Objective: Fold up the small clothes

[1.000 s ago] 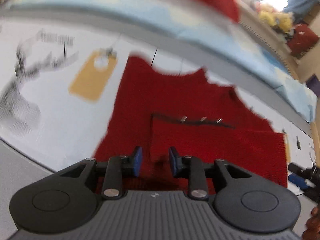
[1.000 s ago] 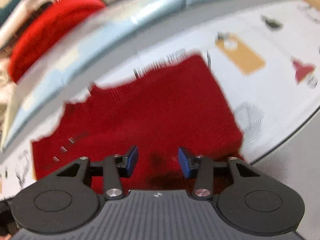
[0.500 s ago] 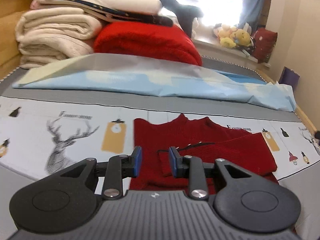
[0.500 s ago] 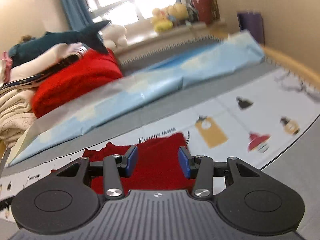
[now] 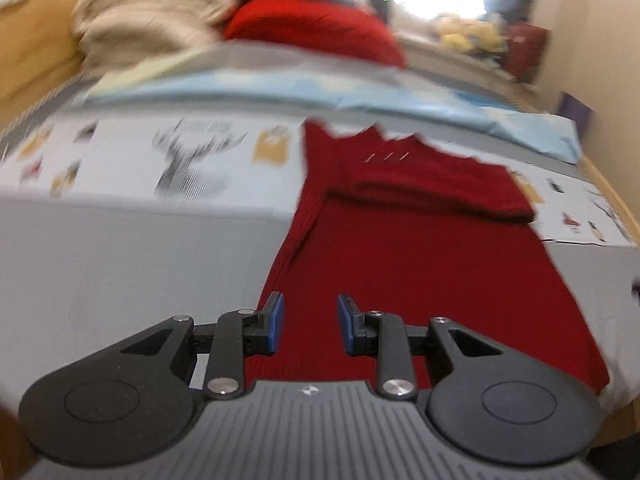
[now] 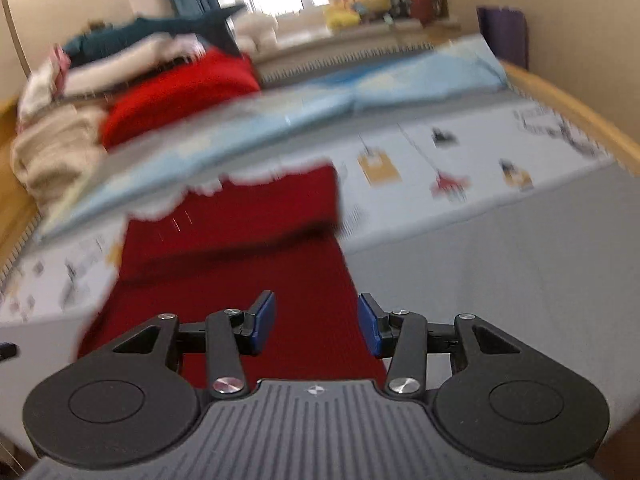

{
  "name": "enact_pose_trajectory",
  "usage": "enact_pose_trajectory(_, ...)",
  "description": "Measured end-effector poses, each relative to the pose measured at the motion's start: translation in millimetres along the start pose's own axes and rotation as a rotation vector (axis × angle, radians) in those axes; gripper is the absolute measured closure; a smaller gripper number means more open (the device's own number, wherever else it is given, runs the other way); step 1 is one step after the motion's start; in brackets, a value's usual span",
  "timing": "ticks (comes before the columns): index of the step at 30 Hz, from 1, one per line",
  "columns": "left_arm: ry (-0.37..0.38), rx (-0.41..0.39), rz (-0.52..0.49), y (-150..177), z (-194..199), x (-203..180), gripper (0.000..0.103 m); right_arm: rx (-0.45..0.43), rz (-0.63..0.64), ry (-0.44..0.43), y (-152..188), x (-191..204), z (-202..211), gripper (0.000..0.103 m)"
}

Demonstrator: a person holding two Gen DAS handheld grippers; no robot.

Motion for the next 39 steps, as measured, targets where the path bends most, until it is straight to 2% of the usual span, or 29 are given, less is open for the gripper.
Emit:
enact_pose_trajectory(1,-0.011,0.009,0.014,11.3,-4.7,5.8,0.071,0.036,0.002,0.023,19.5,-6.3,-10.6,0.056)
enact_pose_trajectory(3,-0.043,0.047,0.025,37.2,-16.6,18.2,0.071,0.177,-0.064,0.076,50.1,-20.4,-30.5,0.055)
enact_pose_trajectory(5,-0.069,0.108,0.044,57.7,-27.2,31.2,0.070,0.220,-0.137,0.044,62.8,-25.4,-40.4,0.056)
enact_pose_trajectory(7,-0.085,0.145,0.078,67.5,-34.0,43.7,0.068,0.243,-0.097,0.077,71.4,-28.9,-46.1,0.056)
enact_pose_trajectory(9,-0.084,0.168,0.105,74.9,-37.3,55.6,0.060,0.276,-0.071,0.094,79.6,-32.2,-51.5,0.054)
enact_pose_trajectory(13,-0.076,0.236,0.163,92.8,-45.6,70.0,0.060,0.360,-0.097,0.092,98.4,-42.5,-63.6,0.053)
enact_pose_trajectory(15,-0.076,0.235,0.144,95.2,-46.3,69.0,0.060,0.388,-0.097,0.107,105.9,-44.7,-67.4,0.053)
enact_pose_trajectory(19,-0.078,0.229,0.101,94.7,-44.9,65.6,0.060,0.377,-0.063,0.123,108.4,-40.4,-66.9,0.052)
enact_pose_trajectory(22,-0.071,0.221,0.094,94.8,-42.8,65.2,0.073,0.370,-0.066,0.132,109.0,-40.1,-64.1,0.052)
enact_pose_trajectory(29,-0.083,0.221,0.153,93.6,-40.8,73.3,0.071,0.343,-0.101,0.187,107.9,-58.0,-55.5,0.049)
enact_pose_trajectory(34,-0.058,0.233,0.119,93.9,-43.5,62.8,0.072,0.374,-0.022,0.149,115.0,-44.3,-63.2,0.042)
enact_pose_trajectory(36,-0.051,0.223,0.101,92.7,-42.0,58.8,0.076,0.376,-0.009,0.117,114.9,-38.4,-65.3,0.042)
enact_pose_trajectory(38,-0.043,0.195,0.096,88.8,-38.1,55.9,0.076,0.374,-0.028,0.061,112.3,-33.1,-68.2,0.044)
enact_pose_trajectory(39,-0.036,0.177,0.091,85.9,-35.6,53.9,0.076,0.369,-0.040,0.032,111.0,-29.7,-68.0,0.049)
Point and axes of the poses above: each gripper's, at about its wrist camera, not at the fingertips, and z roughly against the way its jaws point, x to its left, y to its underside, the point moved 10 cm from there along -z, roughly the way its jaws point, and after that the axes turned 6 degrees about z, right-handed, at the moved point
